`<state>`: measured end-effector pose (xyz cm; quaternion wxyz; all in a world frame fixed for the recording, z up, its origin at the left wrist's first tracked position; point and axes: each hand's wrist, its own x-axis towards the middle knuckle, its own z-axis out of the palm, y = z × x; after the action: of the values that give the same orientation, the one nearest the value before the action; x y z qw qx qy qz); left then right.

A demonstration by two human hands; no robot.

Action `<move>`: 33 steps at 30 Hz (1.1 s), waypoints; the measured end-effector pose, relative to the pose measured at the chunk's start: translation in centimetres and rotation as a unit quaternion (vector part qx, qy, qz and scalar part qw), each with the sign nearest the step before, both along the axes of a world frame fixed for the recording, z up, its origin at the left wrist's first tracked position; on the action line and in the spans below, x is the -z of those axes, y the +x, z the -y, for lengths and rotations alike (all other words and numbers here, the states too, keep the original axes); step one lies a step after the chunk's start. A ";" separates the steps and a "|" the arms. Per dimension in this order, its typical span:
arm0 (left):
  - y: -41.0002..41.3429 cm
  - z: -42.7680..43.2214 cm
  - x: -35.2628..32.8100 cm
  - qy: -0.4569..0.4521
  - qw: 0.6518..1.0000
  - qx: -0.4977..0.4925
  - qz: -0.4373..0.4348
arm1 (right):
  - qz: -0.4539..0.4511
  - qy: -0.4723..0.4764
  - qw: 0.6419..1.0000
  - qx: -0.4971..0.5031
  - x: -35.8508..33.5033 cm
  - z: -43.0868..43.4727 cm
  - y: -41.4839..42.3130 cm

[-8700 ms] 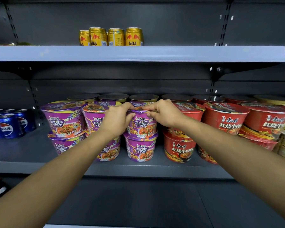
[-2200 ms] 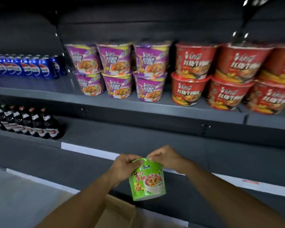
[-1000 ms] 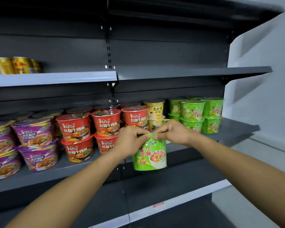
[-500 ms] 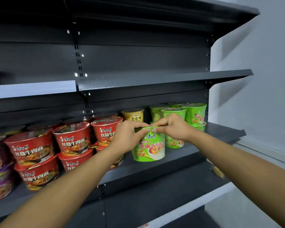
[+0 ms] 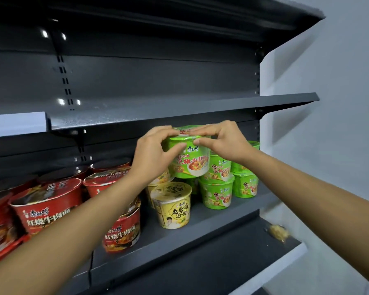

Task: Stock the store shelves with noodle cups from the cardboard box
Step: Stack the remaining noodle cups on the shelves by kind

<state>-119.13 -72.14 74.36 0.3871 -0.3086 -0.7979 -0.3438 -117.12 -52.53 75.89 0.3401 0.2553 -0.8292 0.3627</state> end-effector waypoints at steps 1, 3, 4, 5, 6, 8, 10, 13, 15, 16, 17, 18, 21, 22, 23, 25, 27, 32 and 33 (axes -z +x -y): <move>-0.7 -0.2 0.0 -0.003 1.000 -0.010 0.012 | -0.007 0.003 1.000 0.006 -0.2 -0.5 -0.6; -1.8 -0.9 -0.1 -0.008 0.999 -0.027 0.034 | -0.025 0.008 1.000 0.012 -0.5 -1.5 -1.7; -2.3 -1.4 -0.2 -0.008 0.999 -0.031 0.043 | -0.033 0.007 0.999 0.012 -0.7 -2.1 -2.3; -2.8 -1.9 -0.3 -0.005 0.998 -0.031 0.058 | -0.039 0.004 0.999 0.010 -0.8 -2.7 -2.8; -3.3 -2.5 -0.4 0.002 0.997 -0.028 0.077 | -0.046 0.003 0.999 0.008 -1.0 -3.3 -3.3; -4.4 -3.7 -0.6 0.027 0.992 -0.016 0.120 | -0.056 0.003 0.998 0.004 -1.4 -4.5 -4.5; -5.4 -5.2 -0.8 0.056 0.988 -0.002 0.144 | -0.055 0.003 0.998 -0.003 -1.9 -6.0 -5.7; -7.0 -7.8 -0.7 0.084 0.984 0.008 0.159 | -0.048 0.001 0.999 -0.011 -2.1 -8.5 -7.6; -7.9 -9.3 -0.5 0.090 0.982 -0.001 0.165 | -0.044 -0.007 0.999 -0.014 -1.8 -10.0 -8.7; -8.3 -9.9 -0.4 0.094 0.981 -0.004 0.167 | -0.042 -0.011 0.999 -0.015 -1.6 -10.7 -9.2; -8.7 -10.5 -0.3 0.101 0.980 -0.005 0.169 | -0.040 -0.013 0.999 -0.018 -1.3 -11.3 -9.7; -8.9 -11.1 -0.3 0.106 0.980 -0.005 0.169 | -0.039 -0.014 0.999 -0.019 -1.1 -11.9 -10.1; -9.7 -12.3 0.1 0.111 0.978 -0.013 0.174 | -0.035 -0.019 0.999 -0.030 -0.7 -13.2 -11.2; -9.9 -12.6 0.2 0.112 0.978 -0.015 0.176 | -0.033 -0.019 0.999 -0.034 -0.6 -13.6 -11.5; -10.1 -12.9 0.3 0.114 0.977 -0.016 0.178 | -0.030 -0.020 0.999 -0.037 -0.5 -13.9 -11.8; -10.5 -13.2 0.5 0.120 0.976 -0.014 0.182 | -0.017 -0.027 0.998 -0.047 -0.3 -14.4 -12.4; -10.9 -13.4 0.6 0.125 0.975 -0.018 0.181 | -0.006 -0.041 0.997 -0.059 0.0 -14.8 -13.0; -11.7 -13.9 0.7 0.125 0.974 -0.032 0.186 | 0.010 -0.075 0.994 -0.076 0.2 -15.1 -14.3; -11.8 -14.0 0.8 0.121 0.974 -0.036 0.190 | 0.014 -0.083 0.994 -0.076 0.3 -15.1 -14.5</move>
<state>-130.90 -58.17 73.59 0.2751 -0.1594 -0.8203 -0.4755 -131.65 -37.47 75.60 0.3196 0.2834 -0.7792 0.4587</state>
